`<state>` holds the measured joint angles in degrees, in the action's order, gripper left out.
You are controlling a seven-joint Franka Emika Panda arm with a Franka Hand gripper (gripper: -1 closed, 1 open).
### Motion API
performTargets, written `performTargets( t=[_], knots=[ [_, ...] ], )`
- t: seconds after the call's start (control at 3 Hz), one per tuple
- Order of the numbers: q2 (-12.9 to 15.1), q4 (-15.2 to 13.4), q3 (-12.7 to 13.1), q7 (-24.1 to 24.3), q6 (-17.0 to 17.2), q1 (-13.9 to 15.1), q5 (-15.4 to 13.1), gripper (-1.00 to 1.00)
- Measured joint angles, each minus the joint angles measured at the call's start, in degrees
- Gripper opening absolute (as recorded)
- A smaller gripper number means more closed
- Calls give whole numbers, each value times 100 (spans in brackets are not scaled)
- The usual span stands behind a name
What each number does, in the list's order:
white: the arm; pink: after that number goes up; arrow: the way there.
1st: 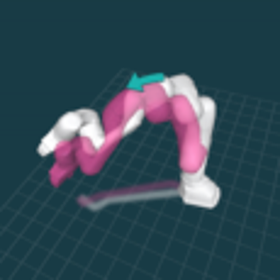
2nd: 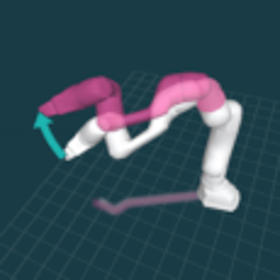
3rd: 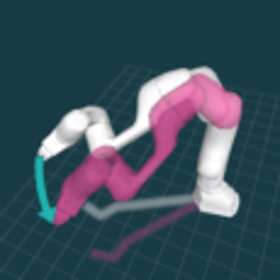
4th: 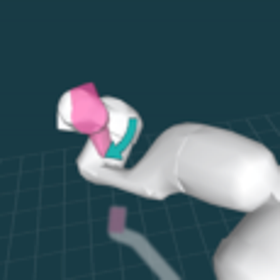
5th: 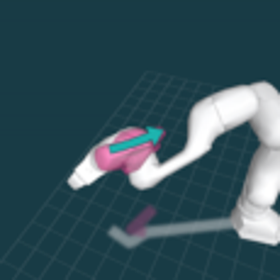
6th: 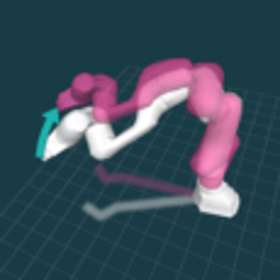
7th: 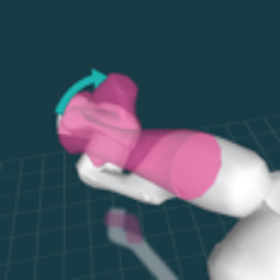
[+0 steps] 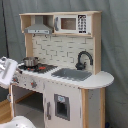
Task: Play with the kitchen
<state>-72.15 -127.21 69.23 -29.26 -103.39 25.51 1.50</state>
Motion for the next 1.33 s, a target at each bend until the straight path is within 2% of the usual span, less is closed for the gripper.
performTargets(
  t=[0.67, 1.33],
  knots=[
    [128, -620, -5, -834, -260, 8, 899, 100],
    [313, -796, 0, -1843, -584, 114, 1819, 100]
  ],
)
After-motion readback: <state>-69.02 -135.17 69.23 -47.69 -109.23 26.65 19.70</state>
